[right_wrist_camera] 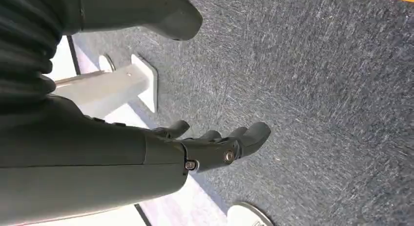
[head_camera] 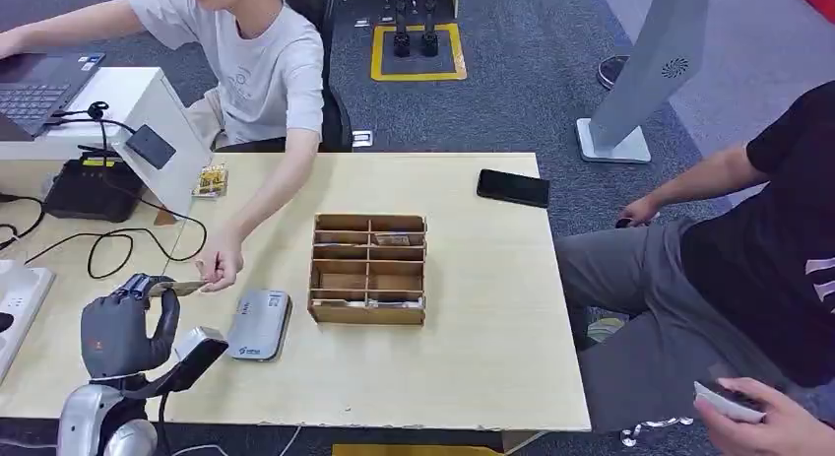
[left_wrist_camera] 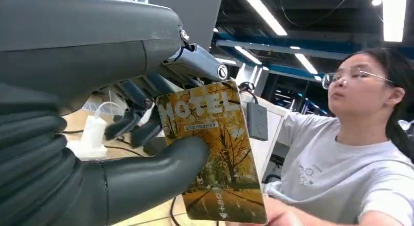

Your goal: Pass the card to the sensor for recognition and then transmit it.

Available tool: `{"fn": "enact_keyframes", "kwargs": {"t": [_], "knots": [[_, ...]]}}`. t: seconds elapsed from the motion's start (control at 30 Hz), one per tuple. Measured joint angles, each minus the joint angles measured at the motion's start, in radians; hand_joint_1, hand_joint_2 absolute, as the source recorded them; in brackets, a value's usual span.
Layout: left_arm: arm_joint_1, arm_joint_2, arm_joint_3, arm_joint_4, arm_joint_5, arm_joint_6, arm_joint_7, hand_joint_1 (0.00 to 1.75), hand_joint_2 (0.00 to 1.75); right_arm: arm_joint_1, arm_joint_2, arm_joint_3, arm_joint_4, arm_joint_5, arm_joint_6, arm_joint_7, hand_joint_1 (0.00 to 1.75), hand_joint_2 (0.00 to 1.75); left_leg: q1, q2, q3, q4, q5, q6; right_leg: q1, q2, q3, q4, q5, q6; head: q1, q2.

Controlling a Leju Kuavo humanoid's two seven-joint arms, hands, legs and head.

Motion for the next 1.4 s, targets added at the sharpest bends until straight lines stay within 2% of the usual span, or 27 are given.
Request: {"fn": "enact_keyframes", "kwargs": {"t": [0.3,0.4,0.47,0.6,0.77,0.87,1.2,1.4], "knots": [[0.000,-0.002,0.000,0.000,0.030,-0.004,-0.019,1.75,1.75,-0.004,0.001,0.002,0.000,0.001,0.000,-0.002,0.00,1.75,0.000,0.000,0.000,0.000,0.000,0.000,0.000,0.000,0.000,0.000,0.000,0.000,0.000,0.000],[0.000,-0.005,0.000,-0.002,0.131,-0.044,-0.060,1.75,1.75,-0.004,0.001,0.002,0.000,0.005,-0.001,-0.003,0.00,1.75,0.000,0.000,0.000,0.000,0.000,0.000,0.000,0.000,0.000,0.000,0.000,0.000,0.000,0.000],[0.000,-0.010,0.000,-0.005,0.200,-0.085,-0.065,1.75,1.75,-0.004,0.002,0.002,0.000,0.007,-0.002,-0.003,0.00,1.75,0.000,0.000,0.000,0.000,0.000,0.000,0.000,0.000,0.000,0.000,0.000,0.000,0.000,0.000],[-0.001,-0.046,0.000,-0.013,0.351,-0.200,-0.009,1.75,1.75,-0.002,0.006,0.002,0.000,0.000,-0.011,0.007,0.00,1.75,0.000,0.000,0.000,0.000,0.000,0.000,0.000,0.000,0.000,0.000,0.000,0.000,0.000,0.000],[-0.001,-0.074,0.000,-0.013,0.400,-0.272,0.051,1.75,1.75,0.004,0.010,0.002,0.000,0.001,-0.015,0.011,0.00,1.75,0.000,0.000,0.000,0.000,0.000,0.000,0.000,0.000,0.000,0.000,0.000,0.000,0.000,0.000],[-0.001,-0.092,0.000,-0.013,0.392,-0.294,0.074,1.75,1.75,0.005,0.011,0.002,0.000,0.003,-0.015,0.011,0.00,1.75,0.000,0.000,0.000,0.000,0.000,0.000,0.000,0.000,0.000,0.000,0.000,0.000,0.000,0.000],[0.001,-0.130,-0.012,0.015,0.368,-0.293,0.109,1.75,1.75,0.007,0.017,0.002,0.000,0.008,-0.017,0.011,0.00,1.75,0.000,0.000,0.000,0.000,0.000,0.000,0.000,0.000,0.000,0.000,0.000,0.000,0.000,0.000],[0.002,-0.154,-0.026,0.055,0.309,-0.248,0.113,1.75,1.75,0.006,0.025,0.002,0.000,0.016,-0.016,0.018,0.00,1.75,0.000,0.000,0.000,0.000,0.000,0.000,0.000,0.000,0.000,0.000,0.000,0.000,0.000,0.000]]}}
